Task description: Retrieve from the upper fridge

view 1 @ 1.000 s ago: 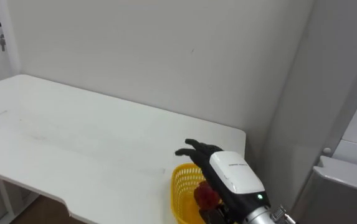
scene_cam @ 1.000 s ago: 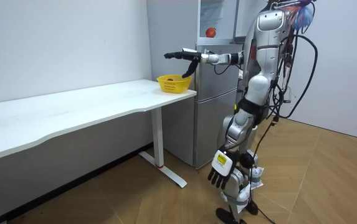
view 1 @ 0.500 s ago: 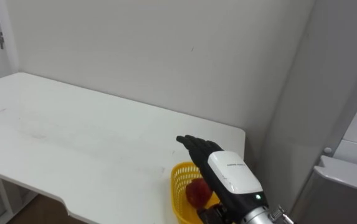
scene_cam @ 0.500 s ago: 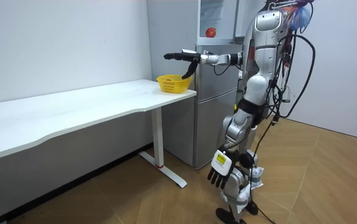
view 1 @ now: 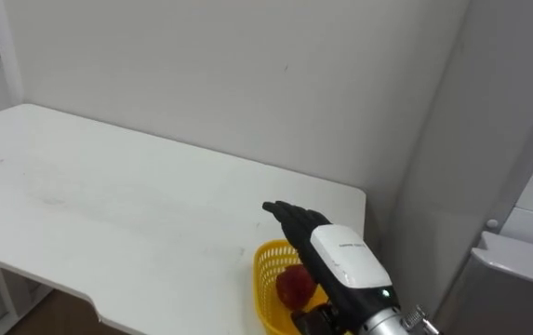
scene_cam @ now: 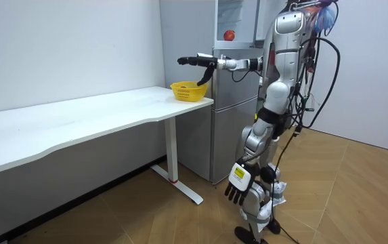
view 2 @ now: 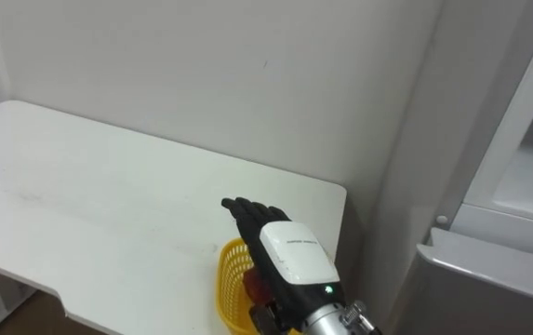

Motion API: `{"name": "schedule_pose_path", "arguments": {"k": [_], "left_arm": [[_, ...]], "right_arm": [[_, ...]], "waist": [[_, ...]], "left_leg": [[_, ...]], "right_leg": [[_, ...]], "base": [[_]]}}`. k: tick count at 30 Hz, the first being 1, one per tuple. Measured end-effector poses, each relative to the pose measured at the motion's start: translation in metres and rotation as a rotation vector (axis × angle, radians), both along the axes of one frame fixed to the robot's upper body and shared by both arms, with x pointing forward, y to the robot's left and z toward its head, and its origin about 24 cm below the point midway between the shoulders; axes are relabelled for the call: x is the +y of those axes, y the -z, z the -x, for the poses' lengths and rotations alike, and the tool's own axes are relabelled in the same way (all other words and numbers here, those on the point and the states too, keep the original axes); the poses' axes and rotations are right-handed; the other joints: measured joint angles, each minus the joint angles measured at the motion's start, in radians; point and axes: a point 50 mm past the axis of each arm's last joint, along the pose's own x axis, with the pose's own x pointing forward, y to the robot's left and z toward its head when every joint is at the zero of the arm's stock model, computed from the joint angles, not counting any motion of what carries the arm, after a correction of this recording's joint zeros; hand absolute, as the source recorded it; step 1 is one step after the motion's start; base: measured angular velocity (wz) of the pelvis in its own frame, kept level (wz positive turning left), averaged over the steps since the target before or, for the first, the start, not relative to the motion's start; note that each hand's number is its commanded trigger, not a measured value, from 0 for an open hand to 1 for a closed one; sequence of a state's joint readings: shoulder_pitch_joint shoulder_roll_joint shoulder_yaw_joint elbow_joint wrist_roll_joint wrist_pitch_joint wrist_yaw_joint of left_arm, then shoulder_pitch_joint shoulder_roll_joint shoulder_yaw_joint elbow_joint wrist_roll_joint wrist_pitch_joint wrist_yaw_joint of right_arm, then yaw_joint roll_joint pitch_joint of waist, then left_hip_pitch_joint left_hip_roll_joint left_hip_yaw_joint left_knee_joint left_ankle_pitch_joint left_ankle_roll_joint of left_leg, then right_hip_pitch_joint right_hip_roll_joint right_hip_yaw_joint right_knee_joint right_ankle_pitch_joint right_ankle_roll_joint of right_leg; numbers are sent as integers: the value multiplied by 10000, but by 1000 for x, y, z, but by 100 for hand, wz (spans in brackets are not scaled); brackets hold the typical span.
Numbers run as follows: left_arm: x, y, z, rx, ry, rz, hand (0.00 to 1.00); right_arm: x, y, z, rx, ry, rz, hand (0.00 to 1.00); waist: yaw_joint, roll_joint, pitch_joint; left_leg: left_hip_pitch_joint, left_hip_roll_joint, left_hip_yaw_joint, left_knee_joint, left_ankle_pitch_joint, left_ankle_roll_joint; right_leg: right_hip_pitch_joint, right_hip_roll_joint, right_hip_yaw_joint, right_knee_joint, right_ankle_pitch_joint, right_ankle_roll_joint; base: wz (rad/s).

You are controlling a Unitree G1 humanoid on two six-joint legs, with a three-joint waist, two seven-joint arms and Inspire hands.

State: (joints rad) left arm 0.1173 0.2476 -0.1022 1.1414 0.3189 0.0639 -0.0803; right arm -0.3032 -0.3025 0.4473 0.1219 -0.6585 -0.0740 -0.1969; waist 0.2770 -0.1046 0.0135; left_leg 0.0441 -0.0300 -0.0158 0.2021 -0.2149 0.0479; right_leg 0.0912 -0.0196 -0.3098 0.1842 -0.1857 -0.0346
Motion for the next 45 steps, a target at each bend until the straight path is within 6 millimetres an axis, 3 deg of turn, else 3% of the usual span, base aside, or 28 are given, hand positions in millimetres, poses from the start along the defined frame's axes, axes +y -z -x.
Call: {"name": "schedule_pose_path", "arguments": {"k": [9,13,15,17,18,21,26,33,41,45], "left_arm": [[0,1,3,109,-76,5,0],[-10,4,9,261,-137,268,0],[-15,6,12,322,-168,389,0],[-17,7,16,416,-207,428,0],[-16,7,18,449,-235,400,0],[-17,7,23,555,-287,372,0],[-18,8,28,631,-353,283,0],[-20,8,26,469,-437,241,0],[-24,9,28,461,-473,264,0],[-27,10,35,620,-568,333,0]], "right_arm": [[-1,-20,0,-399,-73,-1584,0],[-2,-34,1,-935,72,-2471,0],[1,-42,3,-1257,-75,-2789,0],[3,-47,6,-1448,-241,-3271,0],[3,-50,8,-1514,-288,-3589,0],[3,-55,10,-1522,-353,-4252,0],[-5,-74,13,-2426,-142,-4913,0],[-13,-78,31,-2747,-4,-6620,0],[-26,-80,36,-3353,793,-7362,0],[-36,-89,46,-4174,1098,-7864,0]], "waist": [[-49,126,21],[-341,514,30],[-493,651,-23],[-576,783,1],[-619,760,-80],[-809,841,-94],[-997,759,-155],[-1200,765,-160],[-1533,893,-162],[-1745,860,-248]], "left_leg": [[-5,10,73,60,0,-1],[11,11,147,189,-37,41],[48,9,171,181,-36,43],[174,30,239,143,-36,41],[209,44,287,102,-33,36],[251,47,306,107,-29,30],[277,36,388,104,-27,33],[490,42,476,-37,-23,42],[512,113,823,-80,-37,51],[539,152,979,-189,-34,48]], "right_leg": [[6,10,90,8,1,-1],[71,-13,126,15,3,3],[87,-17,162,29,4,5],[167,1,227,28,4,5],[174,12,272,21,3,5],[216,20,309,5,3,4],[210,13,394,-7,3,4],[293,44,607,8,10,12],[186,90,881,34,46,7],[93,157,1103,29,75,3]], "base": [[-1],[-2],[-7],[-10],[-9],[-3],[-4],[-6],[-11],[-12]]}}
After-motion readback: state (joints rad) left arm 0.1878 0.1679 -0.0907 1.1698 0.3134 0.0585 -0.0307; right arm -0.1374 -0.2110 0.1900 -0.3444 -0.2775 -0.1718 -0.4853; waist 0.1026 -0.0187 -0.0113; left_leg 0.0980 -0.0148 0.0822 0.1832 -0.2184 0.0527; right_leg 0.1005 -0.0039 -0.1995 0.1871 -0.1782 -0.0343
